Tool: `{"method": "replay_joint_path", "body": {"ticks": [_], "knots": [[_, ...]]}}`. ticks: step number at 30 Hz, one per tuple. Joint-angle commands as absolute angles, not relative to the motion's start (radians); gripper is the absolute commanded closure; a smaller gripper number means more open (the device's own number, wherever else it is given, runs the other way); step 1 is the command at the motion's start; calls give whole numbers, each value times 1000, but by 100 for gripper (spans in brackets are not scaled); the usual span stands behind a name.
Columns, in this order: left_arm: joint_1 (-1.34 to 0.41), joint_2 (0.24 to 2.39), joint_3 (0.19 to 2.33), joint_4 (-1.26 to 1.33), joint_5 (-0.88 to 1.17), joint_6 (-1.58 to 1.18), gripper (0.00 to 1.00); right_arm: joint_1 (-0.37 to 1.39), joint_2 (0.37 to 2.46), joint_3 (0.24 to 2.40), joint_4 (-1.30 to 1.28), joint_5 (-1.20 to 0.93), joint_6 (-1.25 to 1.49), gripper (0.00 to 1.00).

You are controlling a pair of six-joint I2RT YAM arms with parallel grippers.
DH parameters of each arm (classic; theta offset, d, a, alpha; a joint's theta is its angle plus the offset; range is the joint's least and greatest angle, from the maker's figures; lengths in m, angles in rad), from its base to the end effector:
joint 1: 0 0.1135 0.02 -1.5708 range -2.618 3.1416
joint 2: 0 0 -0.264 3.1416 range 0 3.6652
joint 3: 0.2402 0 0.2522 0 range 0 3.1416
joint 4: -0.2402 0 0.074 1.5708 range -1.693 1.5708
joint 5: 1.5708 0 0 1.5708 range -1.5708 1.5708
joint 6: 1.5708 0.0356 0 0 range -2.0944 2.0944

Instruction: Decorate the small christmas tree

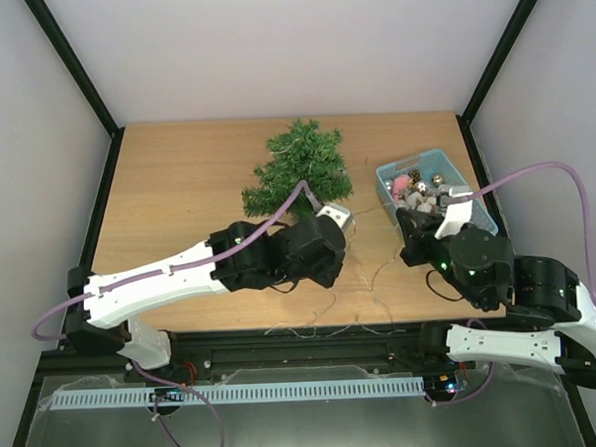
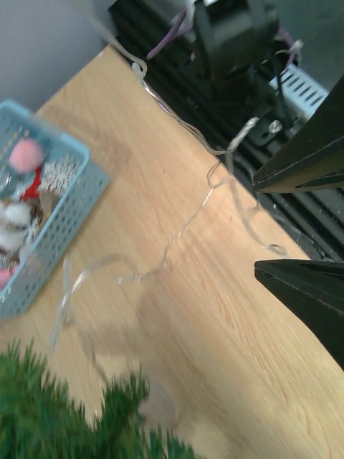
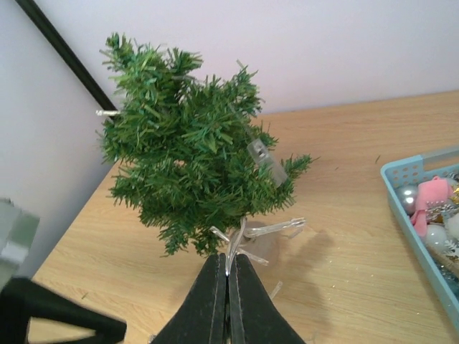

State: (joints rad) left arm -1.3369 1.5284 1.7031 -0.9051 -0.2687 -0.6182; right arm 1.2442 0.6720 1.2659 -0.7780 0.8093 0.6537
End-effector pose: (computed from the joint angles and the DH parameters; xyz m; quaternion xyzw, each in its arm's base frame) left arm 0.0834 -0.3094 0.4067 0.2670 0.8662 -0.2668 0.3274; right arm 0.0500 0.0673 0.4466 0.0350 0.7496 0.3011 0.5884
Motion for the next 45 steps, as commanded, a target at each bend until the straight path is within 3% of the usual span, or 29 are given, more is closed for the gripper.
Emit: {"method": "replay_joint_path", "body": {"ticks": [1, 5, 11, 14, 27, 38, 45], "knots": [[-1296, 1416, 1638, -873, -384, -673, 71, 1250, 696, 1222, -739, 764, 660, 99], [-1285, 1343, 1501, -799, -381, -687, 71, 1251, 679, 1168, -711, 695, 693, 99], [-1285, 1227, 1139, -427, -301, -677, 69, 1251, 679, 1149, -674, 586, 696, 99], [-1287, 1228, 1055, -306, -301, -669, 68, 1250, 703, 1168, -660, 501, 677, 99], [-1344, 1258, 979, -149, -313, -612, 65, 1250, 825, 1229, -622, 376, 662, 99], [-1393, 1297, 974, -254, -486, -649, 66, 1250, 891, 1320, -603, 339, 642, 99], [-1393, 1302, 896, -120, -567, -638, 67, 1250, 913, 1326, -577, 313, 644, 99]]}}
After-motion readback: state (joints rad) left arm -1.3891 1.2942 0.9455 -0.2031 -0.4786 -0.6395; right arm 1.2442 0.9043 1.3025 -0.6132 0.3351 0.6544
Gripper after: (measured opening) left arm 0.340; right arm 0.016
